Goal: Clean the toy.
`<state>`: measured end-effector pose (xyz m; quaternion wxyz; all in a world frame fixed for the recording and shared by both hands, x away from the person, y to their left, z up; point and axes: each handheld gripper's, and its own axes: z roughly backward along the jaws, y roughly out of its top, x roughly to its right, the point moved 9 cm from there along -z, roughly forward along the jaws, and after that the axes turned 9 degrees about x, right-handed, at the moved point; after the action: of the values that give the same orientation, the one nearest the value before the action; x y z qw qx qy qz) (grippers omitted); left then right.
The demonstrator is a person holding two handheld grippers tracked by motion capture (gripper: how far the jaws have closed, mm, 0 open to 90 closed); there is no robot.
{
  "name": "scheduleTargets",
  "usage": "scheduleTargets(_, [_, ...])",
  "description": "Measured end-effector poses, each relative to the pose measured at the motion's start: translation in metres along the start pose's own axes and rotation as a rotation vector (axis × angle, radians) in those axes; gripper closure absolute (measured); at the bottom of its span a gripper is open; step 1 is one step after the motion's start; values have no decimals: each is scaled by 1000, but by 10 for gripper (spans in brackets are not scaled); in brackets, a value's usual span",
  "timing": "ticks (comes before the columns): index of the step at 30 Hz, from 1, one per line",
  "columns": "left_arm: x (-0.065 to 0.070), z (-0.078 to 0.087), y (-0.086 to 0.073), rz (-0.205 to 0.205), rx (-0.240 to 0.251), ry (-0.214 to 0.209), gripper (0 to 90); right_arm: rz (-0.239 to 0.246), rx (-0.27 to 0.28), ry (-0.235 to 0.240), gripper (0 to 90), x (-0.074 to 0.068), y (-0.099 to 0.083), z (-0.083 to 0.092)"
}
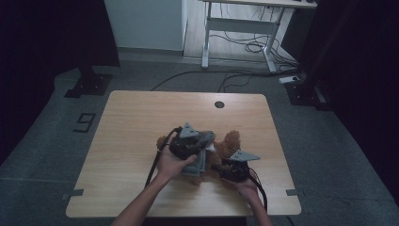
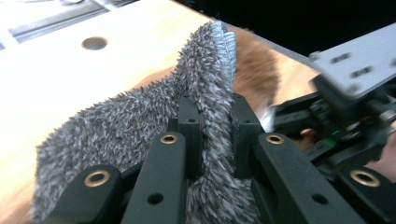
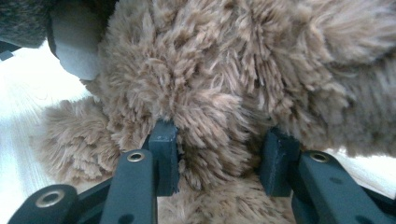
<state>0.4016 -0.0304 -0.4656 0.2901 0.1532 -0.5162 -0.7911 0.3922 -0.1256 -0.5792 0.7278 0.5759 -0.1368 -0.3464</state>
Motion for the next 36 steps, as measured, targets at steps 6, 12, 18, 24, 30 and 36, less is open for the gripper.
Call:
scheduleTargets(6, [15, -40, 2, -70, -70, -7, 781, 3, 0, 5, 567, 0, -1, 1])
scheduleTargets(12, [-8, -48, -17, 34, -87, 3, 783, 0, -8, 6, 583, 1, -2, 1])
scheduleTargets(18, [-33, -27, -29, 41, -95, 89, 783, -3, -16, 4, 592, 2, -3, 2])
scheduleTargets(24, [-55, -1, -43, 58, -81, 135, 786, -4, -15, 5, 594, 2, -3, 2])
scheduleTargets(30, [-75, 29, -45, 89, -38, 170, 784, -11, -23, 7, 599, 2, -3, 2])
scheduleTargets(36, [-98, 59, -58, 127, -7, 219, 784, -16, -30, 5, 608, 2, -5, 3])
